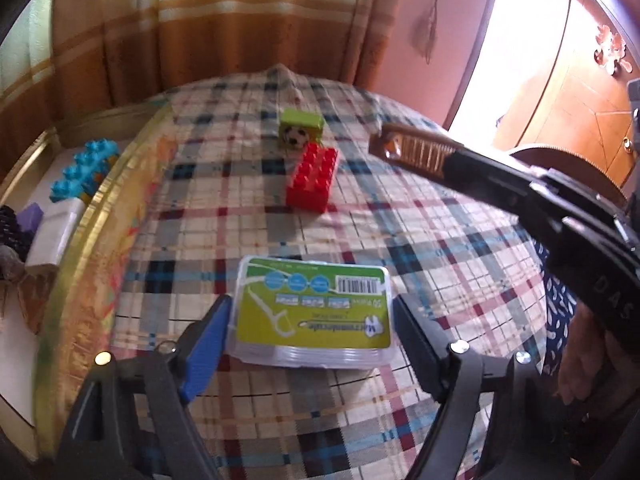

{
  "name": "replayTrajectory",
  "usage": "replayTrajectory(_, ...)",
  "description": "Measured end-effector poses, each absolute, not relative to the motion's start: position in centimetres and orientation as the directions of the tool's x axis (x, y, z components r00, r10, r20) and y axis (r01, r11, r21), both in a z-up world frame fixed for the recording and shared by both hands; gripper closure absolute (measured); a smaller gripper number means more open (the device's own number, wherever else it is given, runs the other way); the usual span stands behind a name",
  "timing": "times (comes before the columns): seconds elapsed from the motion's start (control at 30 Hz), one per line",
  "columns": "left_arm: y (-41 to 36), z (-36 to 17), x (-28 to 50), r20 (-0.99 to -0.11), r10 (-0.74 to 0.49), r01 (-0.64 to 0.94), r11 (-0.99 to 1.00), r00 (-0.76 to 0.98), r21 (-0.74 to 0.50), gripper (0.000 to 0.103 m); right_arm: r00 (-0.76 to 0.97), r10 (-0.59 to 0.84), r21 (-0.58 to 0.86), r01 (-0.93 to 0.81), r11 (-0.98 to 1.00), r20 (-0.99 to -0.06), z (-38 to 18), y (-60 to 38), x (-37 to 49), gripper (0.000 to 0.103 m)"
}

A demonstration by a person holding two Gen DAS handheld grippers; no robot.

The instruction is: Organize rigid objects

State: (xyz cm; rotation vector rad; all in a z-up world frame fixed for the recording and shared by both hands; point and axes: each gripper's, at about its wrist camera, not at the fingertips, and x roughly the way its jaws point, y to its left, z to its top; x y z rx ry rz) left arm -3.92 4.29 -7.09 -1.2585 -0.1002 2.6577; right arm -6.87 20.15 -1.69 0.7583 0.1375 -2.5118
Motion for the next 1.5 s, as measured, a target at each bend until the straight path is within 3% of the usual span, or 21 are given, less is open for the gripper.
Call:
replayTrajectory(0.17, 0.6, -1.7, -1.9, -0.643, 0.144, -0.075, -0.988, -0.752, -0.133, 0.022, -0.712, -0.468, 0.059, 0.518, -0.853, -0.523, -0.5, 19.0, -7.1, 0.087)
replayTrajectory(0.33, -5.0, 1.3, -1.6, -0.608, -0.007, 0.076, -0.993, -0.794, -0.088, 0.022, -0.684, -0.536, 0.076, 0.581, -0.81, -0.495, 1.4, 15.3, -7.5, 0.087)
replayTrajectory(0.53, -11.4, 0.7, -3.6, -0.668, -0.163, 0.258, -0.965, -0.726, -0.045, 0.022, -0.571, -0.632, 0.117, 0.687, -0.718, -0.524, 1.8, 8.2, -8.8, 0.087)
replayTrajectory(0.77, -14.4, -1.9, -5.3, -0.722, -0.219, 0.34, -0.94, -0.657, -0.024, 0.022, -0.481, -0.628, 0.089, 0.747, -0.659, -0.612, -0.4, 1.4, -9.5, 0.087)
replayTrajectory(0.97, -15.1, -2.2, -5.3, -0.714, -0.251, 0.365, -0.931, -0.654, -0.008, 0.022, -0.472, -0.61, 0.081, 0.746, -0.661, -0.636, -1.3, -1.7, -11.5, 0.086)
replayTrajectory(1.03, -15.5, -2.1, -5.4, -0.706, -0.274, 0.387, -0.922, -0.654, -0.001, 0.016, -0.458, -0.625, 0.096, 0.754, -0.65, -0.633, -1.4, -2.2, -11.7, 0.086)
replayTrajectory(1.1, -16.2, -1.9, -5.0, -0.699, -0.283, 0.41, -0.912, -0.657, -0.015, 0.007, -0.459, -0.639, 0.1, 0.76, -0.642, -0.616, -1.3, -1.9, -11.3, 0.079)
replayTrajectory(1.17, -16.8, -1.6, -4.4, -0.687, -0.284, 0.429, -0.902, -0.669, -0.045, 0.001, -0.463, -0.647, 0.105, 0.76, -0.641, -0.606, -1.2, -1.1, -11.0, 0.039)
replayTrajectory(1.2, -16.9, -1.4, -4.2, -0.683, -0.274, 0.43, -0.901, -0.677, -0.064, 0.0, -0.458, -0.653, 0.115, 0.76, -0.639, -0.602, -1.2, -0.6, -10.9, 0.033)
replayTrajectory(1.5, -11.1, 0.3, -3.4, -0.642, -0.198, 0.315, -0.946, -0.741, -0.072, 0.0, -0.561, -0.585, 0.118, 0.655, -0.746, -0.585, -1.6, 10.8, -10.4, 0.032)
